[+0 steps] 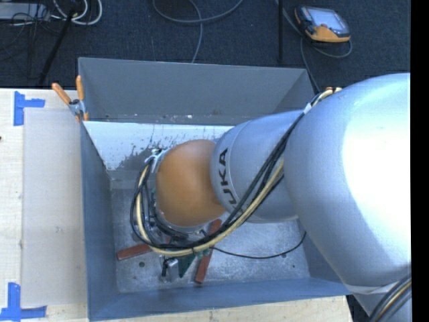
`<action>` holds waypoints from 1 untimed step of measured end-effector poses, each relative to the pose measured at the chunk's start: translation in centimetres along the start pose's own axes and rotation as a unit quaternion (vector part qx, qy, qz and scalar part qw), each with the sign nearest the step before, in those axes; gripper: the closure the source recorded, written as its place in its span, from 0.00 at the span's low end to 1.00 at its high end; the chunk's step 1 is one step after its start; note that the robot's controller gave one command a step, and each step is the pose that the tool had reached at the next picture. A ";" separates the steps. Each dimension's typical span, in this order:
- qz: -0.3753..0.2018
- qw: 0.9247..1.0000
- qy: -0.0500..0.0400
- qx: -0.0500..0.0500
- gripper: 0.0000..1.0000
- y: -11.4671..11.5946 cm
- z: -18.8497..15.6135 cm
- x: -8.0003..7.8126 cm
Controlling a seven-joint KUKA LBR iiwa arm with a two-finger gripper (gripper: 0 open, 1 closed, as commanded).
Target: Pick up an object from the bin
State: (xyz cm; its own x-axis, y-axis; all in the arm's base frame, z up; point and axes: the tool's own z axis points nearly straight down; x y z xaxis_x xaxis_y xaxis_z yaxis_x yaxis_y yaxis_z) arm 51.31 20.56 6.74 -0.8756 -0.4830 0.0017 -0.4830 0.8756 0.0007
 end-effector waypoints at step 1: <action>0.001 1.000 0.000 0.000 1.00 0.0 0.0 0.0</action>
Offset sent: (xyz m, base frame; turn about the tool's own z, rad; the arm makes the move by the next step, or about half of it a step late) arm 0.0000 0.0000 0.0000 0.0000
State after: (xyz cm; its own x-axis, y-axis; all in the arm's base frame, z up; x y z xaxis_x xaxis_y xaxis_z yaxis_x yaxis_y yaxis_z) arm 51.32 20.56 6.76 -0.8763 -0.4818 0.0011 -0.4818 0.8763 0.0008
